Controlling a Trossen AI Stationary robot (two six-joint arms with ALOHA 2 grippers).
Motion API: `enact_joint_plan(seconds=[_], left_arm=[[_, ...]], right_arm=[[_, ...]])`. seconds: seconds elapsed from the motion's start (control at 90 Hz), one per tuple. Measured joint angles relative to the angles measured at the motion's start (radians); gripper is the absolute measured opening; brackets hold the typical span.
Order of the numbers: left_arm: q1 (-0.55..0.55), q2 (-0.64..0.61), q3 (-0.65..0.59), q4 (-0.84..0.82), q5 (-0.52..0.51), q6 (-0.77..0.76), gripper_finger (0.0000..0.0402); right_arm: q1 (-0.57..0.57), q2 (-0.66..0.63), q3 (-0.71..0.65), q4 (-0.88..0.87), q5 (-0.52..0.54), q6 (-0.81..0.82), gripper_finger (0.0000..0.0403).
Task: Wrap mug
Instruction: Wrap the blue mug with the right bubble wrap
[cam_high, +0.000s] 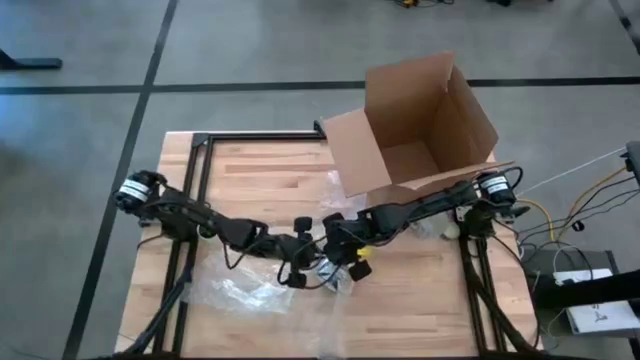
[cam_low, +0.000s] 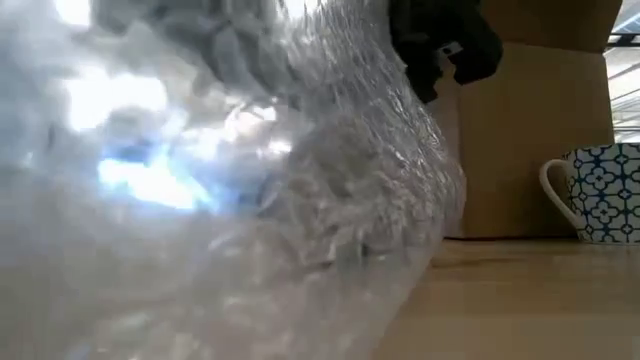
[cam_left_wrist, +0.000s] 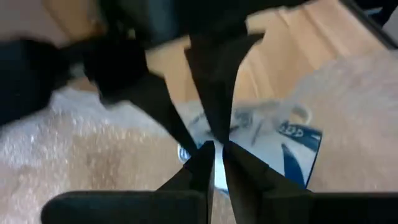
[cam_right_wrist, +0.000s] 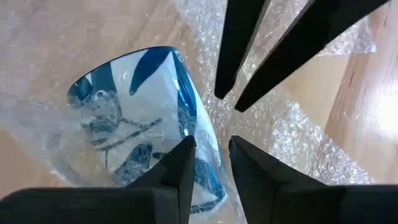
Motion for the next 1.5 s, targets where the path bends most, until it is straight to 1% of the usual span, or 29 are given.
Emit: enact_joint_plan(seconds=[0.1, 0.289, 0.467, 0.567, 0.689, 0.9, 1.089, 1.267, 1.5], left_arm=[[-0.004, 0.015, 0.0, 0.063, 0.01, 0.028, 0.002], [-0.003, 0.09, 0.0, 0.136, 0.022, 0.04, 0.002], [-0.001, 0.122, 0.0, 0.18, -0.003, 0.052, 0.002], [0.002, 0.14, 0.0, 0.179, -0.009, 0.059, 0.002], [0.001, 0.176, 0.001, 0.19, -0.031, 0.071, 0.002], [0.003, 0.187, 0.003, 0.172, -0.036, 0.076, 0.002], [0.006, 0.187, 0.003, 0.131, -0.054, 0.078, 0.002], [0.008, 0.189, 0.002, 0.064, -0.066, 0.078, 0.002], [0.004, 0.199, -0.005, -0.012, -0.044, 0.076, 0.002]], right_arm=[[-0.004, 0.0, -0.011, 0.01, 0.0, 0.015, 0.0071], [-0.006, 0.0, -0.019, 0.03, 0.007, 0.034, 0.0062], [-0.006, 0.0, -0.019, 0.031, 0.007, 0.034, 0.0058], [-0.005, 0.0, -0.019, 0.029, 0.006, 0.023, 0.0064], [-0.005, 0.0, -0.015, 0.021, 0.007, 0.034, 0.0084], [-0.005, -0.001, -0.005, 0.001, 0.02, 0.05, 0.0119], [-0.004, -0.011, 0.059, -0.122, 0.038, 0.054, 0.0132], [0.006, -0.011, 0.108, -0.259, 0.033, 0.099, 0.0129], [0.041, -0.012, 0.11, -0.313, 0.025, 0.141, 0.0116]])
